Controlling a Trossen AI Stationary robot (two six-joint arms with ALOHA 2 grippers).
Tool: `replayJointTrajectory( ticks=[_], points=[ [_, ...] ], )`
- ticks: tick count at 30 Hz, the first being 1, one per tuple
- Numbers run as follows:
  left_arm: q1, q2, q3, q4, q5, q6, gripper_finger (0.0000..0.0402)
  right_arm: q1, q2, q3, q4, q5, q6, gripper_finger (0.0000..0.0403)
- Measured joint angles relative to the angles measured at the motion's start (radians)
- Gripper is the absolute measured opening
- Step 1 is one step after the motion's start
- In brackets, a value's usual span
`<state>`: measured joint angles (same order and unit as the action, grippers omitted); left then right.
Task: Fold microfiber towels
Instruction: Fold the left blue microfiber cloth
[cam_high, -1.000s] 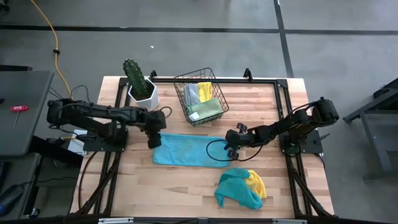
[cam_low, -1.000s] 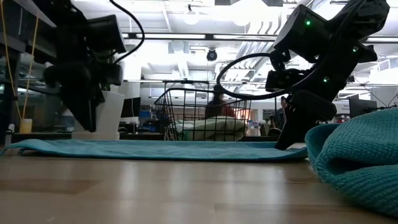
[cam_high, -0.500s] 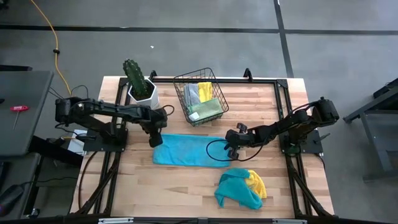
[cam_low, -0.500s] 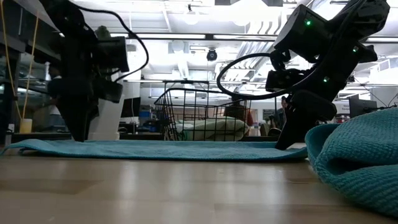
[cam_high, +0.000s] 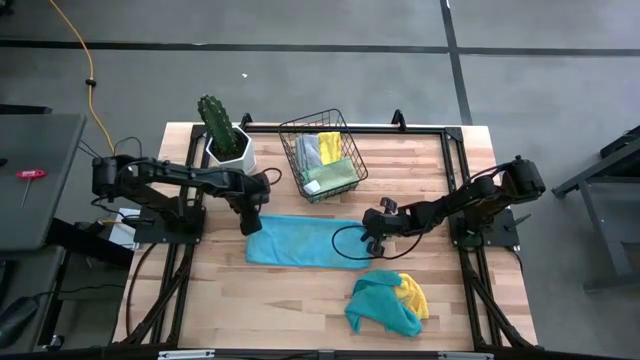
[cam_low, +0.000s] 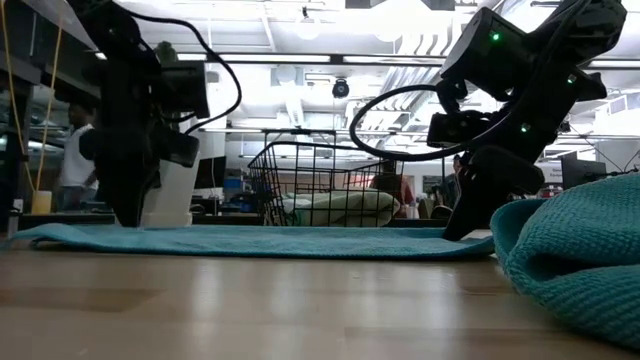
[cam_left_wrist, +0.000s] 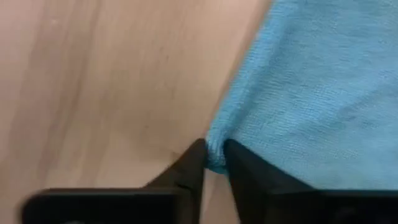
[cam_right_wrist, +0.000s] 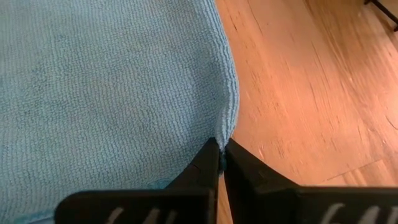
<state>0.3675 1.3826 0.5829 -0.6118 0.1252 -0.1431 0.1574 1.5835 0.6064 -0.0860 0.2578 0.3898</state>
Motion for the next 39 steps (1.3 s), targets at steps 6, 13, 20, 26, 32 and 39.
replayJointTrajectory(
  ticks=[6, 13, 20, 26, 32, 39],
  points=[
    [-0.001, -0.009, 0.007, -0.009, 0.020, 0.005, 0.0012, 0.000, -0.020, -0.002, -0.019, -0.013, -0.007, 0.0000],
    [-0.029, -0.025, 0.009, -0.016, 0.019, -0.011, 0.0002, 0.000, -0.081, -0.003, -0.090, -0.023, -0.007, 0.0000],
    [-0.095, -0.078, 0.009, -0.039, -0.032, -0.058, 0.0001, 0.000, -0.176, -0.003, -0.136, -0.006, -0.005, 0.0000],
    [-0.176, -0.177, 0.009, -0.072, -0.132, -0.119, 0.0000, 0.028, -0.240, -0.003, -0.143, -0.002, -0.004, 0.0000],
    [-0.283, -0.279, 0.009, -0.099, -0.251, -0.192, 0.0000, 0.093, -0.271, -0.002, -0.170, 0.026, 0.057, 0.0000],
    [-0.436, -0.324, 0.010, -0.104, -0.343, -0.280, 0.0000, 0.180, -0.271, -0.002, -0.169, 0.061, 0.121, 0.0000]
  ],
)
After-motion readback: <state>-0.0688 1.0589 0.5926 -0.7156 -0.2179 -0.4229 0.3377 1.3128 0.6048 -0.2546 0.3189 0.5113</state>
